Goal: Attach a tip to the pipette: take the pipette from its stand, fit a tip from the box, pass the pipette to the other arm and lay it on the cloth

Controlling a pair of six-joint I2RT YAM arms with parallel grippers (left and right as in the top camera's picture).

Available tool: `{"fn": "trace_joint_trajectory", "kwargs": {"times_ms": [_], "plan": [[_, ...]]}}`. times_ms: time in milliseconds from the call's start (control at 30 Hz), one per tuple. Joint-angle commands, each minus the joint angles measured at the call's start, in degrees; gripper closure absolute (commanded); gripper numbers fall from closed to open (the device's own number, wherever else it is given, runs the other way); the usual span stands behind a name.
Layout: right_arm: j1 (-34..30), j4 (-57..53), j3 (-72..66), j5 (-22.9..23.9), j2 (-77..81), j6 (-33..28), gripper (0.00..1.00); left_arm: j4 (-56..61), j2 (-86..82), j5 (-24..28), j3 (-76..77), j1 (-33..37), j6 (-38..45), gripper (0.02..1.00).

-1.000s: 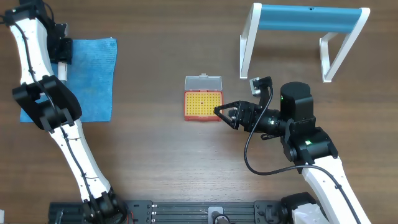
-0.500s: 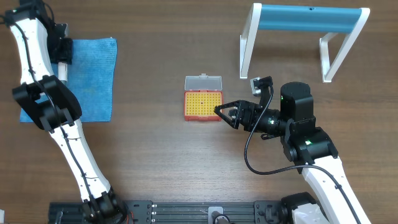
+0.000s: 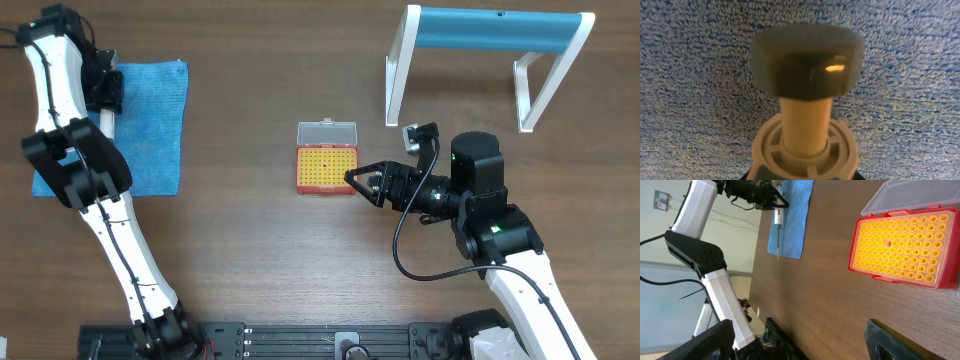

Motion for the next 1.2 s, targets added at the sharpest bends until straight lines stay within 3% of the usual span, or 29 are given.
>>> {"fn": "trace_joint_trajectory", "kwargs": {"times_ms": [33,167,200,400,600,667,867,1067,1200], "plan": [[0.4,0.5,0.8,0.5,0.1,0.5,0.156,-0.1,1.1,0.6,-0.2,-0.2,-0.9,0.373],[0.4,0.5,0.8,0.5,0.1,0.5,0.156,-0.4,1.0,0.6,-0.2,-0.3,-1.1,0.080],[0.4,0.5,0.8,0.5,0.1,0.5,0.156,-0.7,0.9,0.6,-0.2,-0.3,-1.7,0.045],[0.3,0.5,0.8,0.6,0.1,0.0,0.156,-8.6,-2.2,1.1,3.7,-0.9,-4.0,0.038],[0.2,0.7,0.9,6.6,-0.2,-5.5,0.156,-13.4,-8.8,10.8,8.2,-3.3,-4.0,0.036],[-0.3,0.7,0.9,8.1,-0.6,-7.4,0.154,-14.2,-11.3,11.8,8.6,-4.3,-4.0,0.036],[-7.5,0.7,0.9,8.4,-3.3,-10.9,0.156,-17.3,-21.5,12.0,8.6,-7.5,-4.8,0.036],[-18.9,-0.3,0.9,8.0,-11.1,-22.4,0.156,-17.3,-38.1,17.2,8.6,-9.2,-7.1,0.034],[-26.9,-10.0,0.9,9.1,-21.5,-38.2,0.154,-17.3,-51.9,17.2,7.5,-10.9,-10.1,0.036]]}}
